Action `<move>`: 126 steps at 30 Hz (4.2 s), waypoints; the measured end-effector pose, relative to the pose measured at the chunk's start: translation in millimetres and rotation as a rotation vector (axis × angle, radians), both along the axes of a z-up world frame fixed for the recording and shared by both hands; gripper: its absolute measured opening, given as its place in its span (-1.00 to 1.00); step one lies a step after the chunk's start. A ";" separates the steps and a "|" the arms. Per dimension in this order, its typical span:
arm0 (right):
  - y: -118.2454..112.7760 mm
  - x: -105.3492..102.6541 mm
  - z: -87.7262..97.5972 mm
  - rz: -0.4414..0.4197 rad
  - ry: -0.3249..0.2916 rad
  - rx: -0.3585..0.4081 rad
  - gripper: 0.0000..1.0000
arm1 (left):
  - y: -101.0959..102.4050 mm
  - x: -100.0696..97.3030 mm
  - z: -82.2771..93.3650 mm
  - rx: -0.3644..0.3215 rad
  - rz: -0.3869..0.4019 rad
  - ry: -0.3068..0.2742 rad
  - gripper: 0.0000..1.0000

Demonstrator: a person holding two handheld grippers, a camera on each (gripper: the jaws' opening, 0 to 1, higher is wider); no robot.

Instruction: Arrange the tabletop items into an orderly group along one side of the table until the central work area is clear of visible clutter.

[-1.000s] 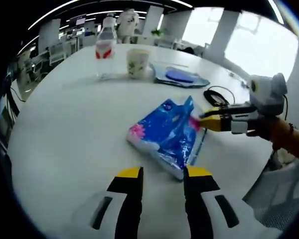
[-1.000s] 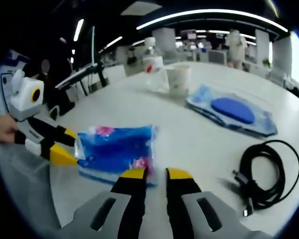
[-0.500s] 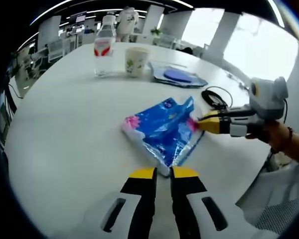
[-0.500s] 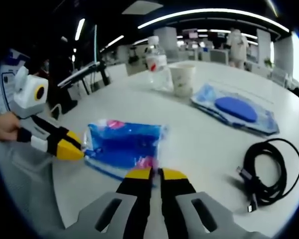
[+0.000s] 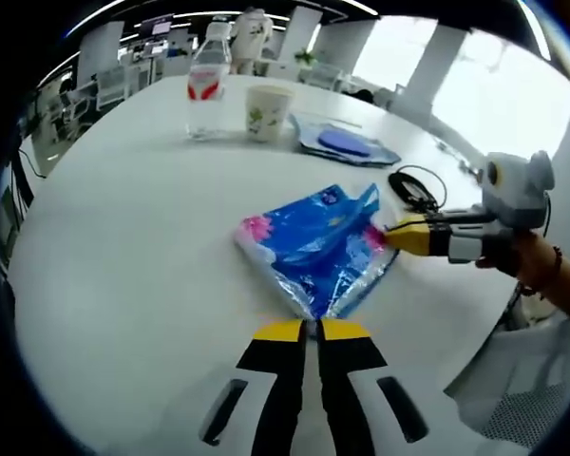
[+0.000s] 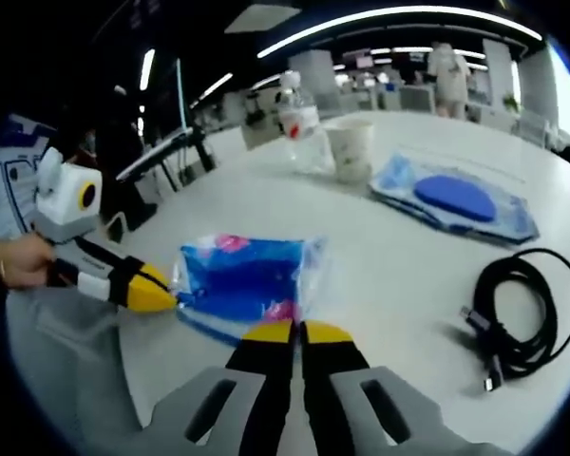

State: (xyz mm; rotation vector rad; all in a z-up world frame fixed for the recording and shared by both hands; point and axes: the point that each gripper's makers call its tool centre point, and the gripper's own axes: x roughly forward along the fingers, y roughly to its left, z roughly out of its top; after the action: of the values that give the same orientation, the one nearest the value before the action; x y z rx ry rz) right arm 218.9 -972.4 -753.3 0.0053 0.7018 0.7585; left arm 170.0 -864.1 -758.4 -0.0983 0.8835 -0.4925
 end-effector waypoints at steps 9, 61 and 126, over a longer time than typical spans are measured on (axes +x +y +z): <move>-6.2 0.2 10.5 0.012 -0.044 -0.060 -1.00 | -7.4 0.3 9.1 0.001 -0.031 -0.032 -0.99; -145.9 36.2 101.2 -0.365 -0.048 0.019 -1.00 | -137.1 81.8 104.9 -0.255 -0.245 -0.070 -1.00; -318.3 140.8 51.9 -0.722 -0.097 0.081 -1.00 | -297.9 201.8 51.7 -0.429 -0.087 -0.023 -1.00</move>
State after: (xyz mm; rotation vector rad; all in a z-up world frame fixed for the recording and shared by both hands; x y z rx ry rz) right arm 359.7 -1290.6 -701.4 0.2797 0.5212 0.0916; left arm 371.8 -1162.0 -706.6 -0.4462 0.7504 -0.7584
